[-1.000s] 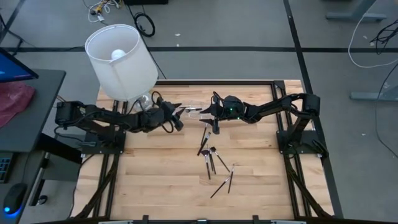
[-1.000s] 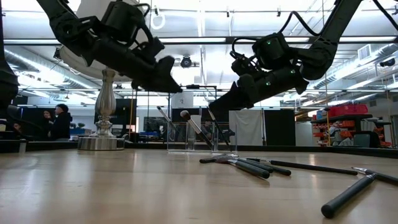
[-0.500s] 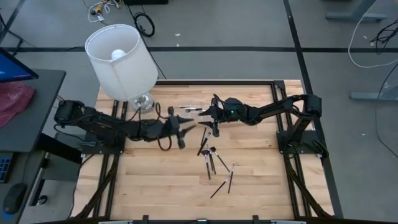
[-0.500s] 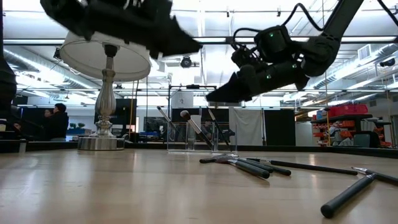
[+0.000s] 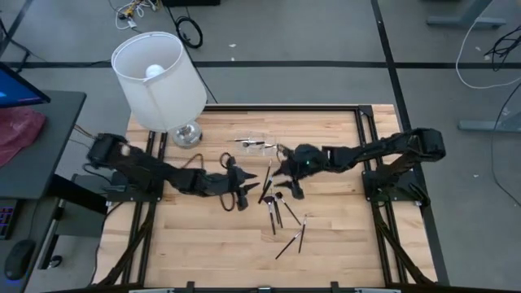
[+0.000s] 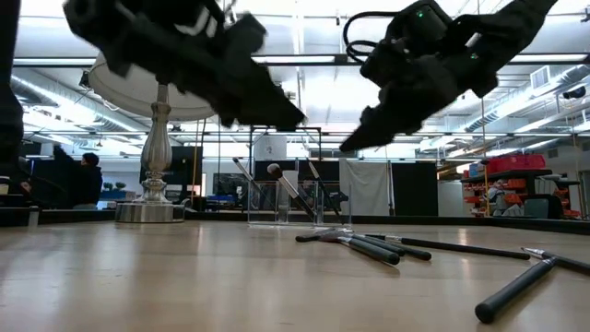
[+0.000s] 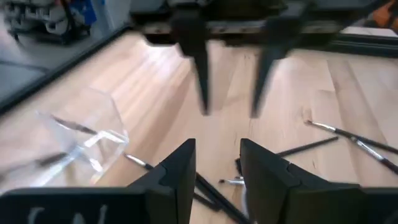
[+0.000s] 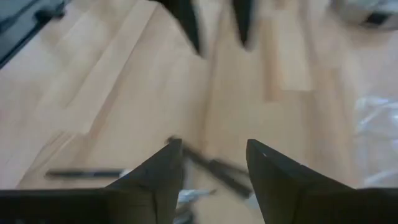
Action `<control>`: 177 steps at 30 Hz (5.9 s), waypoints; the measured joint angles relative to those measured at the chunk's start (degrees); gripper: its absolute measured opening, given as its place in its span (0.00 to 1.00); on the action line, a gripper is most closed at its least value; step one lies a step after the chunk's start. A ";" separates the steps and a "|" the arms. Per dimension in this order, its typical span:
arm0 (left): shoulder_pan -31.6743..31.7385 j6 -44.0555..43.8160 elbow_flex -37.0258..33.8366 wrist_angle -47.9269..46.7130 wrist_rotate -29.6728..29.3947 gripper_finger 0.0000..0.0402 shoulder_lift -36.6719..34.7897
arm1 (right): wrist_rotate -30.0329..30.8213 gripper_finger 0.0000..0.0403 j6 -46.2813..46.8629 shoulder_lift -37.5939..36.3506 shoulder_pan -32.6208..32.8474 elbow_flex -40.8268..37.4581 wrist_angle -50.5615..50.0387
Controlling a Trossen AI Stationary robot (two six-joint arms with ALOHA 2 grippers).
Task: Put items in baskets/containers
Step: Put the black eyeliner brush into the transparent organizer
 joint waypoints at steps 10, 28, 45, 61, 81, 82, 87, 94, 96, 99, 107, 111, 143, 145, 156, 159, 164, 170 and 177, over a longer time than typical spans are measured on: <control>2.86 -6.00 -0.06 13.36 -4.28 0.32 15.60 | 14.58 0.41 9.97 0.35 6.76 -0.02 -6.24; 4.96 -2.91 11.09 6.18 -11.16 0.32 24.87 | 14.85 0.41 14.84 0.38 8.34 -0.02 -11.57; 7.64 -9.00 14.06 3.67 -9.52 0.32 30.69 | 14.84 0.41 14.78 0.38 8.34 -0.02 -11.90; 7.67 -10.24 14.24 -2.43 -1.09 0.05 31.02 | 14.82 0.41 14.76 0.38 8.34 -0.02 -12.27; 5.51 -10.09 14.05 -4.02 -3.09 0.04 30.40 | 21.40 0.41 -5.20 0.44 7.86 -3.73 -6.40; 5.37 -9.95 14.01 -4.37 -2.91 0.03 29.74 | 21.39 0.41 -6.03 0.44 7.60 -4.65 -4.78; 4.86 -8.77 13.84 -5.48 -2.57 0.03 28.08 | 22.36 0.41 -12.13 1.28 4.09 -9.14 4.29; 4.83 -8.67 13.89 -4.73 -2.78 0.03 28.05 | 14.55 0.41 -13.94 5.75 -2.67 -10.58 12.83; 4.83 -8.65 13.87 -4.12 -2.69 0.03 28.06 | 11.98 0.41 -14.19 7.78 -4.09 -10.58 15.48; 4.83 -8.58 13.87 -4.10 -2.64 0.04 28.05 | 10.08 0.41 -15.36 10.85 -5.50 -10.51 18.81; 4.83 -8.52 13.91 -3.58 -2.71 0.03 28.05 | 8.59 0.41 -15.84 16.23 -7.55 -10.27 23.03; 4.83 -7.97 13.95 -3.48 -2.69 0.04 28.05 | 7.89 0.41 -15.69 16.57 -8.31 -10.27 23.75; 3.13 -2.98 14.18 0.93 -6.66 0.04 26.97 | 3.17 0.27 -15.25 16.66 -9.23 -10.25 21.21; 3.15 -2.64 14.36 0.80 -6.79 0.04 26.92 | 3.17 0.27 -15.27 16.66 -9.23 -10.29 21.44; 3.23 -2.66 14.72 -0.44 -6.95 0.04 26.92 | 3.71 0.27 -15.38 16.37 -7.50 -10.35 22.23; 3.23 -2.64 14.72 -1.18 -6.86 0.04 26.92 | 3.55 0.27 -16.25 15.59 -6.11 -10.45 21.54; 3.15 -2.66 14.72 -1.17 -6.75 0.04 26.90 | 3.35 0.27 -17.22 13.83 -4.85 -10.51 20.47; 3.23 -2.68 14.72 -0.86 -7.13 0.05 26.90 | 5.57 0.27 -17.59 13.58 -4.63 -10.49 20.79; 3.23 -2.63 14.72 -0.84 -6.91 0.05 26.90 | 4.73 0.19 -18.22 13.52 -4.70 -10.43 20.70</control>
